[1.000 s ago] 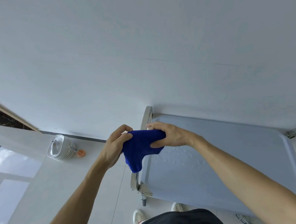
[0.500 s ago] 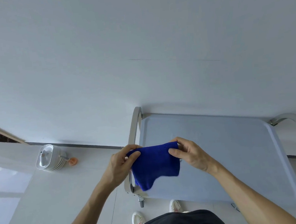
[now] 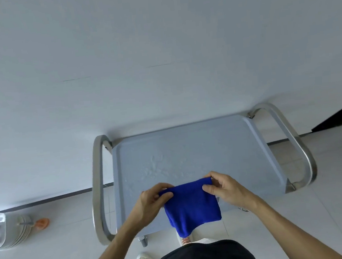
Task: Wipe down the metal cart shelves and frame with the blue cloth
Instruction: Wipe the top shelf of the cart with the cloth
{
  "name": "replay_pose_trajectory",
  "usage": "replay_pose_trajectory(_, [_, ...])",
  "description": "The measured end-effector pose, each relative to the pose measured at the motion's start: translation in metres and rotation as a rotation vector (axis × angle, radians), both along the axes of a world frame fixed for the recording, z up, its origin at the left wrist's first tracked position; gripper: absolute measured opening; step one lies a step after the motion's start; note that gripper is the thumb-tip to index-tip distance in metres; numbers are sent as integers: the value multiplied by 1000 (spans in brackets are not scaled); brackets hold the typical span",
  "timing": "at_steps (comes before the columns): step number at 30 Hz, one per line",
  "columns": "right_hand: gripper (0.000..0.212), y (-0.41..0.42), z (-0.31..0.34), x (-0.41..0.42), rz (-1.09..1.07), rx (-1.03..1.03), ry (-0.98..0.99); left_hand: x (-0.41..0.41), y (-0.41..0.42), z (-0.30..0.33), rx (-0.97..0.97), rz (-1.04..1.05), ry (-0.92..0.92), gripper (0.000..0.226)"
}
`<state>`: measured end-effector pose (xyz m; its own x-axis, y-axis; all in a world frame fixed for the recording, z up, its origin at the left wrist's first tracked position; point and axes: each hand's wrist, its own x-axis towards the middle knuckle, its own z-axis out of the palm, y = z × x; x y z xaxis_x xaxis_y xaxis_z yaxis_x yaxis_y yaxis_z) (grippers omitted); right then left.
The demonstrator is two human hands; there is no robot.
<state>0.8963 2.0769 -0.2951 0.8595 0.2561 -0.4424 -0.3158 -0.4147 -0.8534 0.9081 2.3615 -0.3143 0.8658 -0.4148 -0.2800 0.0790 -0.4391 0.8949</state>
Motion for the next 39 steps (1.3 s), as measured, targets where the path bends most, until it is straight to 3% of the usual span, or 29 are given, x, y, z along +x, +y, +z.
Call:
replay_pose_trajectory(5, [13,-25,-16,41,-298,-279,-153,47,-45,-6,31,437,-37,22])
replay_pose_trajectory(7, [15,-28,-21,51,-386,-297,-208,57,-50,-6,42,534,-9,21])
replay_pose_trajectory(20, [36,-2,-96,50,7,-446,-177,46,-53,-61,260,414,-53,15])
replay_pose_trajectory(25, [57,30,-141,73,52,-725,-344,62,-58,-108,277,378,-163,17])
replay_pose_trajectory(29, [63,49,-180,72,102,-968,-376,78,-60,-139,328,345,-396,22])
replay_pose_trajectory(32, [65,48,-192,67,100,-1008,-429,93,-64,-156,429,277,-545,28])
replay_pose_trajectory(36, [59,25,-192,63,152,-981,-502,106,-73,-183,601,192,-610,37])
replay_pose_trajectory(39, [58,-11,-195,60,158,-1003,-538,104,-82,-192,606,196,-623,42])
